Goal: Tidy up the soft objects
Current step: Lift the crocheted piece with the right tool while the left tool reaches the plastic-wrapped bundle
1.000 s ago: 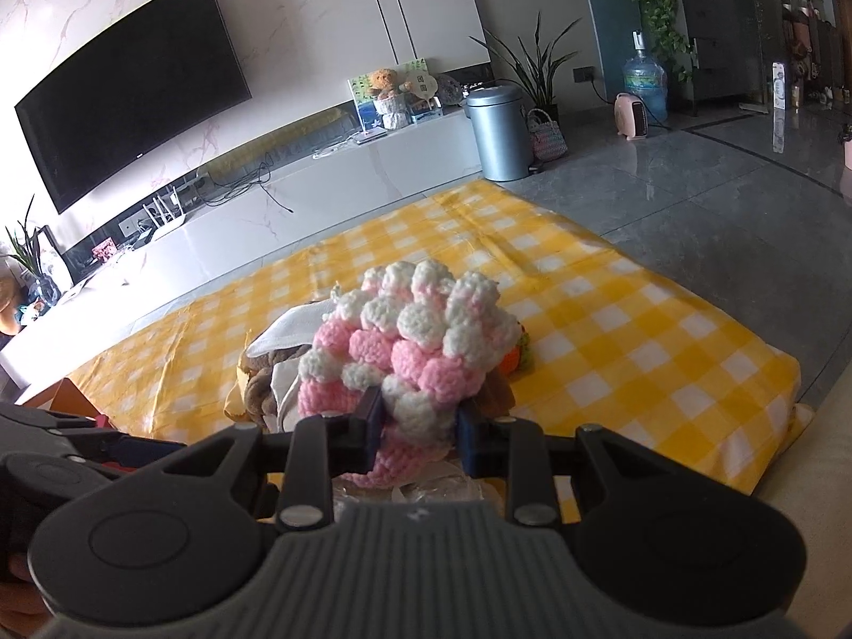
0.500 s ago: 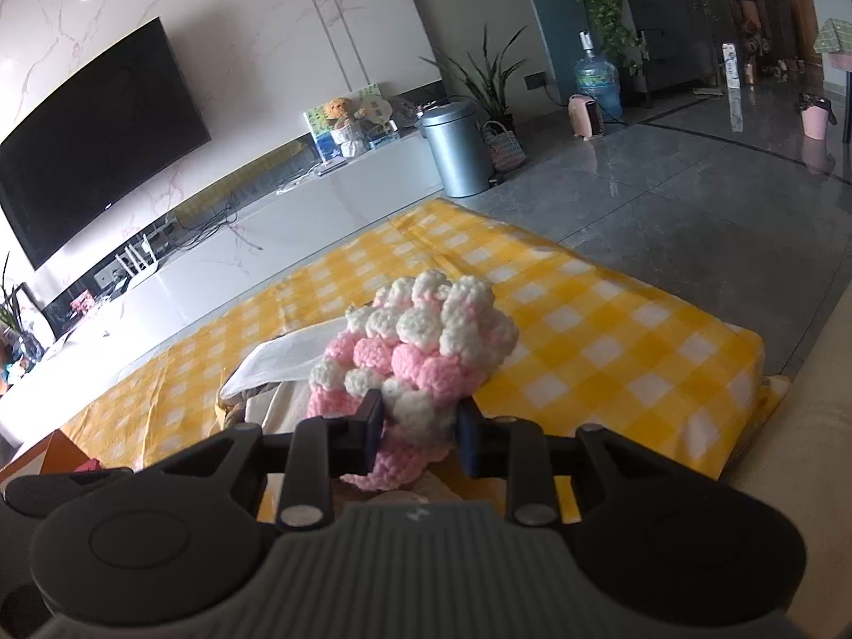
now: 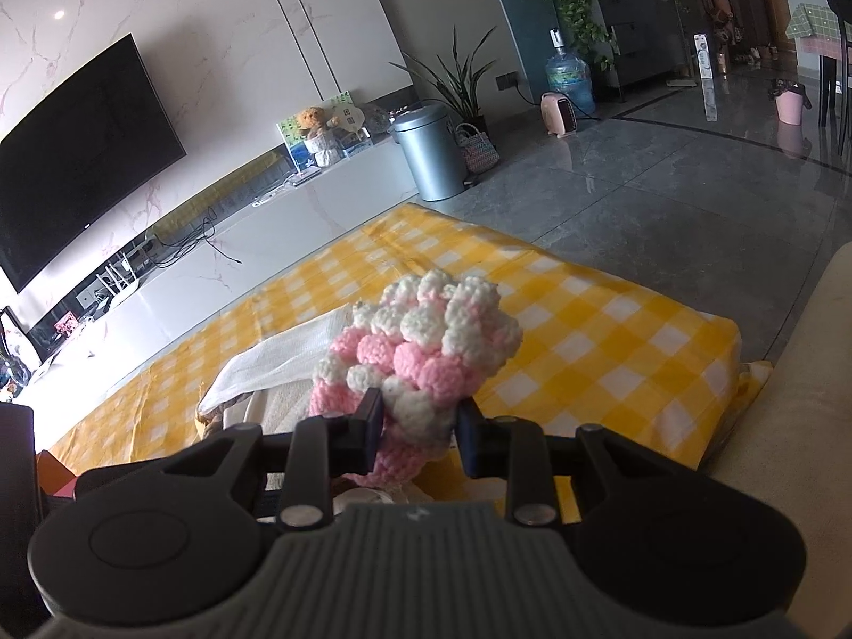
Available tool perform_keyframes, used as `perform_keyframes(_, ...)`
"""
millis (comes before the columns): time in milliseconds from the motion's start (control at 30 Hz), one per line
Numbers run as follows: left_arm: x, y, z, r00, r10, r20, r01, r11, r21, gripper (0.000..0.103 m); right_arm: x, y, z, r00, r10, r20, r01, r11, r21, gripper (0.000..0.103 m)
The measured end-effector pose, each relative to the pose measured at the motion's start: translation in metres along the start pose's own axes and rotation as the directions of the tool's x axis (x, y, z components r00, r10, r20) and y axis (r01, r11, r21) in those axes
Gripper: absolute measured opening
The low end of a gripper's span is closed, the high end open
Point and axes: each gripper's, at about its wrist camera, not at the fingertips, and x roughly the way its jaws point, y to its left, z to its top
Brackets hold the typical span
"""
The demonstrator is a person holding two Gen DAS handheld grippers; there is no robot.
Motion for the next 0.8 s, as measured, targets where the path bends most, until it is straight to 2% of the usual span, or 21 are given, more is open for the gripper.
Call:
perform_keyframes(133,0.009,0.006,0.001,1.000,-0.012,0.024,0.013,0.999,-0.046,0.094,0.001,0.001,0.000,1.000,-0.021,-0.001,0.021,1.000,-0.006,0.028)
perform_keyframes(200,0.016,0.005,0.000,1.000,0.014,-0.015,-0.015,0.999,-0.041,0.090,0.002,0.001,-0.001,1.000,-0.021,-0.005,0.021,1.000,-0.011,0.028)
perform_keyframes(233,0.019,0.003,0.000,0.998,0.039,-0.039,-0.041,0.999,-0.035,0.075,0.002,0.002,-0.001,1.000,-0.019,-0.007,0.019,1.000,-0.014,0.028)
perform_keyframes(267,0.021,0.002,-0.001,0.996,0.076,-0.052,-0.077,0.997,-0.018,0.066,0.002,0.002,-0.002,1.000,-0.016,-0.009,0.016,1.000,-0.013,0.028)
perform_keyframes(333,0.016,-0.002,-0.002,0.990,0.127,-0.068,-0.127,0.992,0.008,0.043,0.001,0.002,-0.001,1.000,0.004,-0.004,-0.004,1.000,-0.002,0.028)
perform_keyframes(400,0.010,0.001,-0.002,0.986,0.125,-0.108,-0.129,0.991,-0.033,0.039,0.000,0.002,-0.001,1.000,0.013,-0.004,-0.013,1.000,0.002,0.028)
perform_keyframes(500,-0.001,0.007,-0.003,0.986,0.113,-0.121,-0.125,0.988,-0.095,0.034,0.001,0.005,-0.001,1.000,0.016,-0.004,-0.016,1.000,-0.007,0.028)
perform_keyframes(800,-0.046,-0.006,-0.023,0.983,0.100,-0.155,-0.118,0.986,-0.114,0.031,-0.005,0.008,0.000,0.999,0.052,0.010,-0.052,0.999,-0.004,0.028)
